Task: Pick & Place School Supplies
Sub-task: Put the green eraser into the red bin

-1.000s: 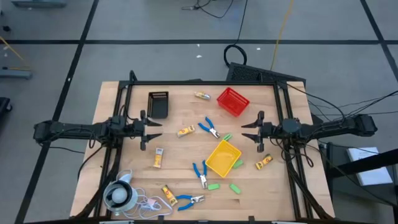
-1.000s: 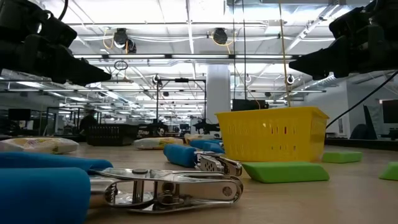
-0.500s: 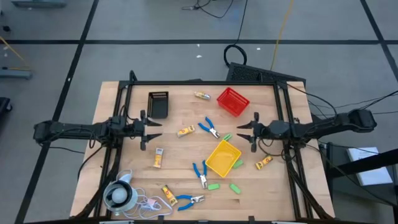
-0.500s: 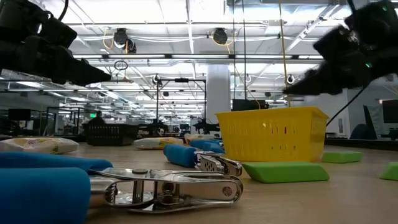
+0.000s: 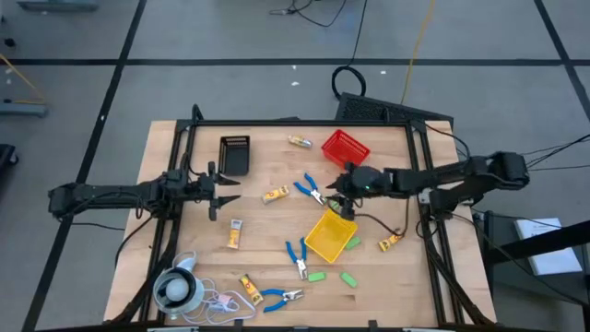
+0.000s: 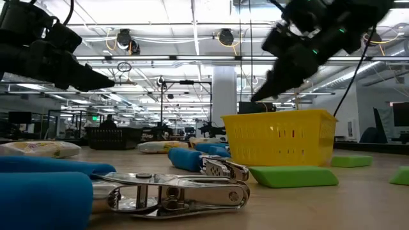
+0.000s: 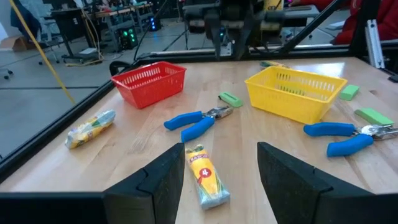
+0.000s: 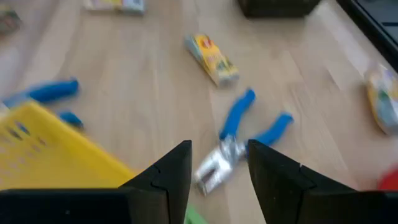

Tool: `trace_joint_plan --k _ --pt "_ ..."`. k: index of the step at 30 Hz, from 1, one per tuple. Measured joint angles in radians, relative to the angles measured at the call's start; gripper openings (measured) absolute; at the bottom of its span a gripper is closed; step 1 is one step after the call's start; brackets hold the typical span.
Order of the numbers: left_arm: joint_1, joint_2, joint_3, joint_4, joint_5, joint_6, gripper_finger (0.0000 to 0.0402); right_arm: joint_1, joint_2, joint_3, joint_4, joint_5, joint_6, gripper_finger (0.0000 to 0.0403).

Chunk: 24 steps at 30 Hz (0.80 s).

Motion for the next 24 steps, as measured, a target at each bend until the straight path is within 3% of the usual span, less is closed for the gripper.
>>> trace_joint_plan --k 11,24 --pt "0.013 0.000 0.000 -0.029 0.000 0.002 0.0204 -0.113 0.150 0.285 -0.528 -0.140 -0.097 0.0169" --pt "0.013 0.000 0.000 -0.044 0.000 0.005 0.0204 -0.101 0.184 0.320 -0.754 -0.171 -0.153 0.0173"
